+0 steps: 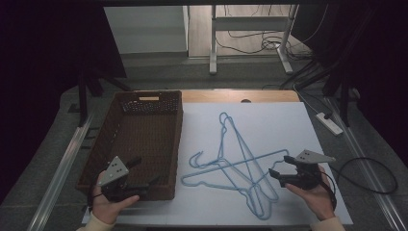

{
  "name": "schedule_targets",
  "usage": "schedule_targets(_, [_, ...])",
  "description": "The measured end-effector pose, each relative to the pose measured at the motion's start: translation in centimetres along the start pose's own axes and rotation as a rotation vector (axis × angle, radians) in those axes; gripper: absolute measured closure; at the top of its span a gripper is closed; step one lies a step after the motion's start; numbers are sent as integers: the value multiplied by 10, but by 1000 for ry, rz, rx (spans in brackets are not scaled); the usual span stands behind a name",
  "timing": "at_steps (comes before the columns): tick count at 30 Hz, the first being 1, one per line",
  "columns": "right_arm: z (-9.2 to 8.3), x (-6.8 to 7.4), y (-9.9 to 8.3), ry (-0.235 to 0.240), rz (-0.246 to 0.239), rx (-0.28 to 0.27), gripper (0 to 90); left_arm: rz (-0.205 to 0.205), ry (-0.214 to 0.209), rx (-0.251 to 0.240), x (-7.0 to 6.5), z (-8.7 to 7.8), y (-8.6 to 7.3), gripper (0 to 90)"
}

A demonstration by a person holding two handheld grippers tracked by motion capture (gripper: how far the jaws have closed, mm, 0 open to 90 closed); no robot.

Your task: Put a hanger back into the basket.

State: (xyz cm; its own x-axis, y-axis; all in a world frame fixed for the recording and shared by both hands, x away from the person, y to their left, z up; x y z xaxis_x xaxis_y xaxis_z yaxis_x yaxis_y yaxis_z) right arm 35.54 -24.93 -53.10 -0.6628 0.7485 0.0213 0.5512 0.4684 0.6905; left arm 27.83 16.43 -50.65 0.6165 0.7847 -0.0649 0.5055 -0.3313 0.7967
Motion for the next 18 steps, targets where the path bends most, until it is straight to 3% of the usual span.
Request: schedule_targets(18, [8, 0, -1, -13, -14, 44, 215, 9, -28, 9, -1, 2, 1, 152])
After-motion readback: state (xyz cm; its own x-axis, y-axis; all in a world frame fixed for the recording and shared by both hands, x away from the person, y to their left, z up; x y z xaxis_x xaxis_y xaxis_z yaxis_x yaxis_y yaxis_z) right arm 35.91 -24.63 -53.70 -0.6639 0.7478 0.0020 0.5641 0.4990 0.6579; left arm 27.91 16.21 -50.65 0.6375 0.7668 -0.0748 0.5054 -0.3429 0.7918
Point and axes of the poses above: each handheld gripper's, and its own axes: z roughly forward along the jaws, y roughly out of its top, x roughly to its left, the point moved 10 cm from there along z, roughly forward along the jaws, and after that the axes turned 11 degrees about x, right-handed, at the moved point
